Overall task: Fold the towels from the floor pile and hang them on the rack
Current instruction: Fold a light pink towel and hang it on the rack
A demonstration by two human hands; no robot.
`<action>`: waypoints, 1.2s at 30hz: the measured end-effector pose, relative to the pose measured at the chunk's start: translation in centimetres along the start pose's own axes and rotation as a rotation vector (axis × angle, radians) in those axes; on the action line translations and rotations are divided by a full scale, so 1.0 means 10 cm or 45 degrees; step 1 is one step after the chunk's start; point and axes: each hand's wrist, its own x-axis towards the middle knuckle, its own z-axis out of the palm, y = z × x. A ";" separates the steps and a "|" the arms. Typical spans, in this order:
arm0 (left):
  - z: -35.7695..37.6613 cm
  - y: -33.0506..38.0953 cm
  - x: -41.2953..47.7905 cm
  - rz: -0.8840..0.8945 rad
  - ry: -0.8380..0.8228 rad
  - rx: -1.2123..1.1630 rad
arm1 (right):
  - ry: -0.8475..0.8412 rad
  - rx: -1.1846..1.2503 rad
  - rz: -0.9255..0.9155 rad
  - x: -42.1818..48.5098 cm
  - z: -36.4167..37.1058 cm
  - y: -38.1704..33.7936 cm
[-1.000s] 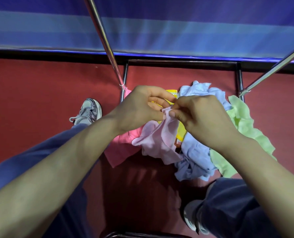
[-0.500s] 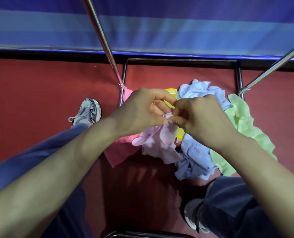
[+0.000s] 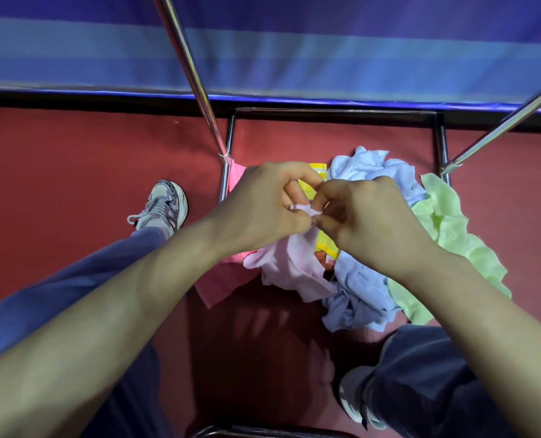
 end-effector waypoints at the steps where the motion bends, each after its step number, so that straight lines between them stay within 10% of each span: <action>1: 0.00 0.01 0.00 0.010 0.026 -0.018 | -0.005 0.008 0.026 0.00 0.00 0.00; 13: -0.21 -0.02 0.06 0.054 0.400 -0.158 | -0.253 -0.225 0.344 -0.02 -0.13 0.11; 26: -0.36 0.06 0.01 0.137 0.447 0.201 | 0.327 0.226 0.441 0.00 -0.54 0.06; 36: -0.16 0.61 -0.67 0.403 -0.072 0.674 | 0.404 0.330 0.587 -0.39 -0.76 -0.09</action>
